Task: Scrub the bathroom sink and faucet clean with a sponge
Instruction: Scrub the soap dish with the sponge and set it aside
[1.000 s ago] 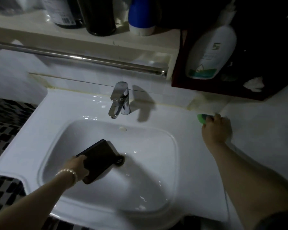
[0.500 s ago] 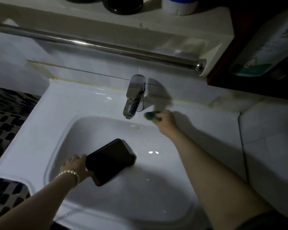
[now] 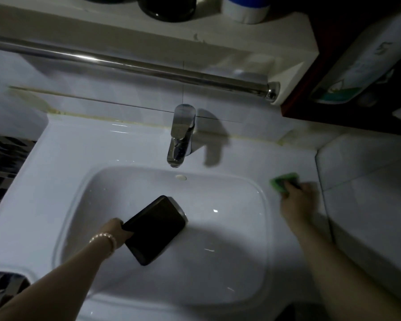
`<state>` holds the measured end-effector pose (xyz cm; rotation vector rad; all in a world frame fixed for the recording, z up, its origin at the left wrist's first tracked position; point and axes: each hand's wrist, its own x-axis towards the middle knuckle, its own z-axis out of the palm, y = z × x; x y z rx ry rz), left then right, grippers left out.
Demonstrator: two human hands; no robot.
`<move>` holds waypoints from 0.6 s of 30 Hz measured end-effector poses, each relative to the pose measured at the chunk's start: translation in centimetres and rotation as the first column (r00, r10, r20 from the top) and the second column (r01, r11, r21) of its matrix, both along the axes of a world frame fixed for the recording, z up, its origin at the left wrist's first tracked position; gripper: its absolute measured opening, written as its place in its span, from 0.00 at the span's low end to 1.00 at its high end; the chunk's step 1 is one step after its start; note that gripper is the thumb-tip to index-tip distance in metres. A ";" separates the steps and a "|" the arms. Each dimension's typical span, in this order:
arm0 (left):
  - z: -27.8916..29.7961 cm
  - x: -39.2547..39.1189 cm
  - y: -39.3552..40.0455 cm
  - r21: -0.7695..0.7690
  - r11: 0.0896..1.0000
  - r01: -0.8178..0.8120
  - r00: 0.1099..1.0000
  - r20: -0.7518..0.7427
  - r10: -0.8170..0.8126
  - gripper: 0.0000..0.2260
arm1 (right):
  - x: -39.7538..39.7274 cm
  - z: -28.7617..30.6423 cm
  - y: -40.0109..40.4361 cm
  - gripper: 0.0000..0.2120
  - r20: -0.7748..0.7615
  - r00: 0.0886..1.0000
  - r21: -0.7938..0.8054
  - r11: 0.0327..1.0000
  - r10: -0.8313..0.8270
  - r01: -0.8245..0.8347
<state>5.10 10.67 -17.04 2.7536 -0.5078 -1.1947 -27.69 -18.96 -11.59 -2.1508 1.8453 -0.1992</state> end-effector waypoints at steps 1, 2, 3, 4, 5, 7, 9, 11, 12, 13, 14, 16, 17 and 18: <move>0.3 0.1 -0.2 -0.019 1.000 -0.010 0.999 -0.040 0.009 0.15 | 1.1 0.0 1.2 0.18 0.041 0.997 0.027 0.997 0.068 -0.069; 0.8 0.3 -0.4 -0.043 0.999 -0.018 0.996 -0.086 0.014 0.14 | 2.1 -0.1 2.3 0.15 0.134 0.980 0.095 0.983 0.146 -0.159; 1.4 0.5 -0.5 -0.065 0.998 -0.027 0.990 -0.138 0.018 0.13 | 3.2 -0.1 3.5 0.12 0.237 0.957 0.173 0.962 0.168 -0.212; 2.0 0.7 -0.8 -0.077 0.997 -0.032 0.982 -0.189 0.017 0.12 | 3.9 -0.4 4.3 0.11 0.346 0.929 0.262 0.937 0.134 -0.233; 2.8 0.8 -1.0 -0.082 0.996 -0.037 0.973 -0.231 0.018 0.13 | 4.4 -0.2 4.9 0.11 0.422 0.905 0.328 0.920 0.058 -0.212; 4.8 0.6 -1.4 -0.114 0.993 -0.004 0.964 -0.265 -0.026 0.15 | 4.5 -0.2 5.7 0.12 0.493 0.869 0.388 0.903 -0.034 -0.185; 6.9 0.0 -1.7 -0.126 0.965 0.231 0.963 -0.113 -0.245 0.17 | 4.2 0.3 6.7 0.08 0.534 0.839 0.400 0.905 -0.105 -0.142; 8.8 -1.0 -2.0 -0.012 0.827 0.562 0.822 0.120 -0.557 0.17 | 3.6 0.8 7.5 0.07 0.586 0.785 0.429 0.899 -0.202 -0.089; 9.7 -1.6 -1.9 0.007 0.778 0.628 0.766 0.171 -0.620 0.16 | 3.4 1.2 7.9 0.08 0.612 0.753 0.440 0.895 -0.244 -0.068; 10.2 -2.1 -1.9 -0.011 0.760 0.650 0.747 0.192 -0.636 0.15 | 3.2 1.5 8.2 0.09 0.620 0.727 0.467 0.884 -0.296 -0.039; 10.9 -2.5 -1.9 -0.068 0.779 0.623 0.775 0.187 -0.603 0.13 | 3.1 1.8 8.5 0.10 0.626 0.703 0.489 0.872 -0.337 -0.018; 12.0 -2.4 -1.6 -0.305 0.892 0.334 0.941 0.047 -0.336 0.11 | 3.1 2.5 9.2 0.12 0.634 0.663 0.529 0.849 -0.399 0.005; 12.4 -2.2 -1.5 -0.406 0.907 0.111 0.984 -0.084 -0.158 0.10 | 3.2 2.9 9.6 0.13 0.633 0.648 0.547 0.837 -0.424 0.013; 12.7 -2.0 -1.1 -0.447 0.890 -0.092 0.977 -0.214 -0.006 0.09 | 3.4 3.2 10.0 0.14 0.632 0.633 0.566 0.824 -0.448 0.017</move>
